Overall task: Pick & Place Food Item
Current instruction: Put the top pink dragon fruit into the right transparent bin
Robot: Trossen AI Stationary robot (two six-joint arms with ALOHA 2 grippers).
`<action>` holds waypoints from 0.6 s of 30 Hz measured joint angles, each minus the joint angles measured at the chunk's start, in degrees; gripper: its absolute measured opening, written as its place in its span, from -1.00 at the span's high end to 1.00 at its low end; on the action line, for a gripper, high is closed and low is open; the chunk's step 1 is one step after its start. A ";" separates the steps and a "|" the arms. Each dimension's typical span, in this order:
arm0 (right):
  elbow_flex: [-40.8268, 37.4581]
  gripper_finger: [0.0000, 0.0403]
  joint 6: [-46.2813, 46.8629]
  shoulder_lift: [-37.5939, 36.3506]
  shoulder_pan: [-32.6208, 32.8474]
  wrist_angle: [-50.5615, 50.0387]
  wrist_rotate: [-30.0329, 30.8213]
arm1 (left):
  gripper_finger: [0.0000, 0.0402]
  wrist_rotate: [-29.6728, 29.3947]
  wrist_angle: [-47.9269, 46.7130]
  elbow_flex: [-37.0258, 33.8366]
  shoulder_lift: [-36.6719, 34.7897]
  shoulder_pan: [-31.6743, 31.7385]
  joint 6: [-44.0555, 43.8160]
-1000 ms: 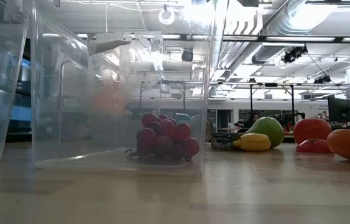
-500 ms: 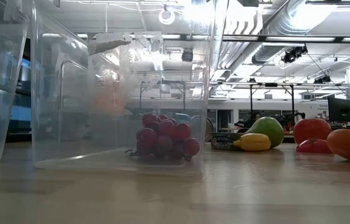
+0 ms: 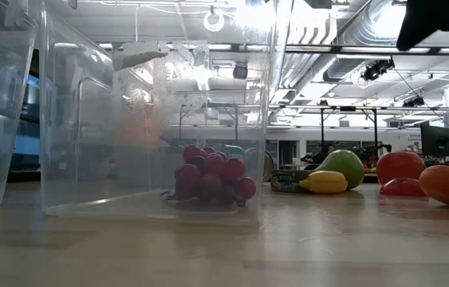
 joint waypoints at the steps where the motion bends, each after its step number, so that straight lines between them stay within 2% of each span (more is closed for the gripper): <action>1: 0.00 0.90 -1.25 0.76 -0.77 -0.26 -0.36 | -0.63 0.00 0.06 0.00 0.00 0.00 0.00; 6: 0.00 0.59 -2.59 3.41 -5.53 -1.31 -5.96 | -0.63 0.04 0.49 0.00 0.00 0.56 0.17; 14: -0.85 -0.20 -3.79 6.68 -14.11 -5.01 -18.35 | -0.63 0.05 0.48 0.00 0.04 2.15 -1.06; 18: -4.80 -0.48 -5.62 6.58 -18.81 -2.95 -24.74 | -0.63 0.04 0.46 0.00 0.04 2.19 -1.84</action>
